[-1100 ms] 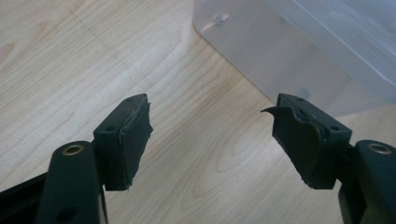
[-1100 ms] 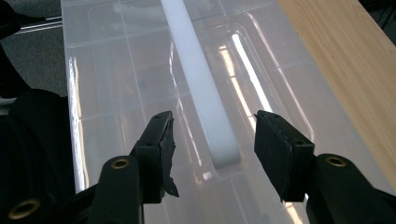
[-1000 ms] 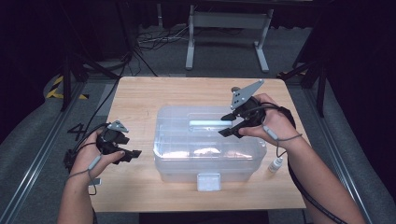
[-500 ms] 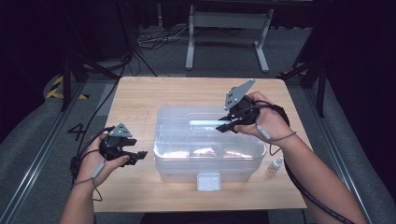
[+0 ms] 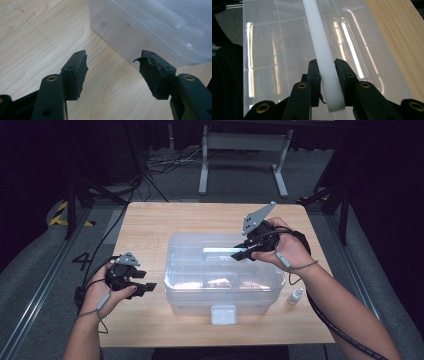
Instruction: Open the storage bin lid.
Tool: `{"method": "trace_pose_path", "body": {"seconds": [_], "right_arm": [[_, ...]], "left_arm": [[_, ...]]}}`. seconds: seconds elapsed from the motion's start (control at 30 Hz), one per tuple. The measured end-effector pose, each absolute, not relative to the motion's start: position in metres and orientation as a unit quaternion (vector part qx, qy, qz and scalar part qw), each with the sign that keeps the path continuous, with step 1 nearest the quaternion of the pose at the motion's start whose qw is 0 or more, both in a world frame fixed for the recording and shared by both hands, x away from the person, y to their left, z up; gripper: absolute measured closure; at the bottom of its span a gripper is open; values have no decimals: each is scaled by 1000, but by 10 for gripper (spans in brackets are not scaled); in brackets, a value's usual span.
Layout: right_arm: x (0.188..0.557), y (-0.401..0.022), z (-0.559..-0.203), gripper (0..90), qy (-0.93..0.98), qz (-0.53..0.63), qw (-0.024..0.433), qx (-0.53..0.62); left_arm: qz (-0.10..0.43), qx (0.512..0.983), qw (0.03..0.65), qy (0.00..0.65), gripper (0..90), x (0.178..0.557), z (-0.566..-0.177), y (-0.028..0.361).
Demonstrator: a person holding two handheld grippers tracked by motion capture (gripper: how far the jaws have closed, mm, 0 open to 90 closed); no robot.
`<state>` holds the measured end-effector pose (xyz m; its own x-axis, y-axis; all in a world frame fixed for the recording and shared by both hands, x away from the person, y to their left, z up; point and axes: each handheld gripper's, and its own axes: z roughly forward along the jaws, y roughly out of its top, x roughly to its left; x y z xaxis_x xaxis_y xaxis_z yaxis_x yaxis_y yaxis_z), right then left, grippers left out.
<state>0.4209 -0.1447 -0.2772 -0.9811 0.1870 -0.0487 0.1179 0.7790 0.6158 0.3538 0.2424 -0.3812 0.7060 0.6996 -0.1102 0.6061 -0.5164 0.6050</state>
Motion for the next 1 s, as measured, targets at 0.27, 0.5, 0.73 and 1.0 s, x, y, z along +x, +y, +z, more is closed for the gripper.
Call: {"method": "trace_pose_path", "body": {"seconds": [0.27, 0.5, 0.73, 1.0], "right_arm": [[424, -142, -274, 755, 946, 312, 50, 79], [432, -143, -267, 746, 943, 318, 52, 85], [443, -142, -261, 739, 943, 318, 43, 92], [456, -144, -255, 727, 937, 331, 40, 101]], "left_arm": [[77, 861, 340, 370, 399, 346, -375, 243], [76, 854, 346, 381, 384, 338, -370, 247], [78, 850, 352, 384, 384, 331, -367, 246], [56, 851, 371, 366, 481, 324, -364, 245]]}}
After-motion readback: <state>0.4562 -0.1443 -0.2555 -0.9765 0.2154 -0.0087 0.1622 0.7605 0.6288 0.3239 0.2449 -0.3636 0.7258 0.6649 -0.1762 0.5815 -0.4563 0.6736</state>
